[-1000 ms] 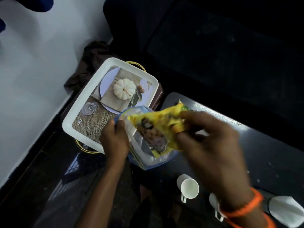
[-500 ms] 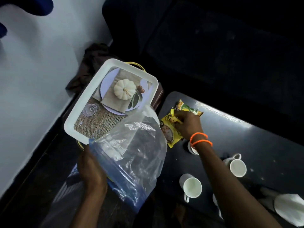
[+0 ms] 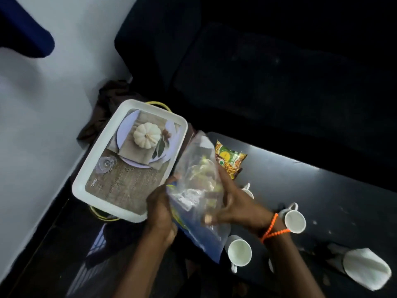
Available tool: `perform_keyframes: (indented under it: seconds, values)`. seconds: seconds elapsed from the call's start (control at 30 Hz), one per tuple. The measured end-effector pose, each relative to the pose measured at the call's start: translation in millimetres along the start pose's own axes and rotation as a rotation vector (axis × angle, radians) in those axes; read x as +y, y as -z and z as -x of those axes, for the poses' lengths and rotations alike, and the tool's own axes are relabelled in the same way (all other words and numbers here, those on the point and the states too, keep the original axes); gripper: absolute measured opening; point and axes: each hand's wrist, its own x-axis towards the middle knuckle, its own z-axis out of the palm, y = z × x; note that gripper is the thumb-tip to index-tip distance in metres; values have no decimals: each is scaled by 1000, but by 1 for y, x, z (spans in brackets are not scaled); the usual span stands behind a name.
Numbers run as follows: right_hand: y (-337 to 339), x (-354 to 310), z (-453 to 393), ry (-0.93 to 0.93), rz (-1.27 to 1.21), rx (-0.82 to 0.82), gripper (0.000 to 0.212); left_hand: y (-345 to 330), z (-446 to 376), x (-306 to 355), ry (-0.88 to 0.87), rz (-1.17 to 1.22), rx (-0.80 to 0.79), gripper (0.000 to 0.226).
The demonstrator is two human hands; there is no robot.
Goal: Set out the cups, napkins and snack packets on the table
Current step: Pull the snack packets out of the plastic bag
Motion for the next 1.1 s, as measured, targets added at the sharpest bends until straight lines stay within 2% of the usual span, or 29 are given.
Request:
perform_keyframes:
  seconds: [0.03, 0.07, 0.1, 0.17, 0.23, 0.3, 0.33, 0.37, 0.4, 0.43, 0.47, 0.5, 0.53, 0.6, 0.67, 0.7, 0.77, 0.83, 0.87, 0.93, 1.0, 1.07, 1.1]
  values:
    - [1, 2, 7, 21, 32, -18, 126, -18, 2, -2, 7, -58, -55, 26]
    - [4, 4, 11, 33, 44, 21, 116, -40, 6, -1, 17, -107, -82, 22]
    - [9, 1, 14, 27, 10, 104, 98, -60, 8, -2, 2, -136, -110, 17]
    - [23, -3, 25, 33, -111, 346, 57, -99, 14, -5, -119, -232, -133, 16]
    - [46, 2, 43, 28, -177, 586, 32, -130, 23, -10, -322, -381, -109, 26]
    - [70, 5, 69, 7, -288, 812, 26, -157, 29, -16, -574, -568, -5, 35]
    - [82, 7, 82, 20, -371, 868, 28, -170, 33, -18, -623, -640, -26, 43]
    - [93, 8, 96, 48, -444, 872, 27, -183, 39, -21, -564, -665, -161, 52]
    - [103, 8, 110, 59, -488, 848, 21, -199, 47, -27, -397, -604, -382, 56]
    - [112, 9, 123, 58, -503, 823, 14, -215, 55, -38, -204, -544, -609, 54]
    - [121, 11, 135, 37, -481, 847, 11, -231, 63, -51, -86, -509, -770, 47]
    - [131, 15, 147, 9, -446, 917, 11, -245, 70, -67, -64, -513, -845, 41]
    - [138, 19, 158, -36, -386, 1014, 12, -256, 76, -81, -116, -564, -813, 34]
    - [153, 21, 193, -145, -202, 1205, 29, -284, 90, -108, -275, -644, -595, 19]
    - [161, 23, 241, -181, -81, 1264, 58, -308, 97, -131, -314, -641, -416, 30]
    - [163, 24, 268, -131, -62, 1229, 69, -321, 101, -144, -319, -660, -359, 35]
    - [160, 27, 310, -40, -24, 1108, 94, -344, 113, -170, -312, -755, -336, 34]
    - [153, 39, 333, -134, 175, 1026, 117, -365, 137, -204, -273, -922, -431, 29]
    - [149, 45, 340, -228, 282, 1026, 119, -372, 154, -222, -213, -987, -513, 28]
    - [148, 60, 357, -305, 357, 1199, 99, -378, 188, -254, -1, -1007, -730, 22]
    - [156, 86, 389, -223, 266, 1428, 70, -382, 210, -271, 241, -973, -904, 18]
    - [165, 107, 427, -173, 83, 1578, 57, -395, 222, -283, 415, -889, -964, 23]
    - [167, 116, 443, -182, -7, 1643, 52, -402, 227, -289, 394, -908, -977, 23]
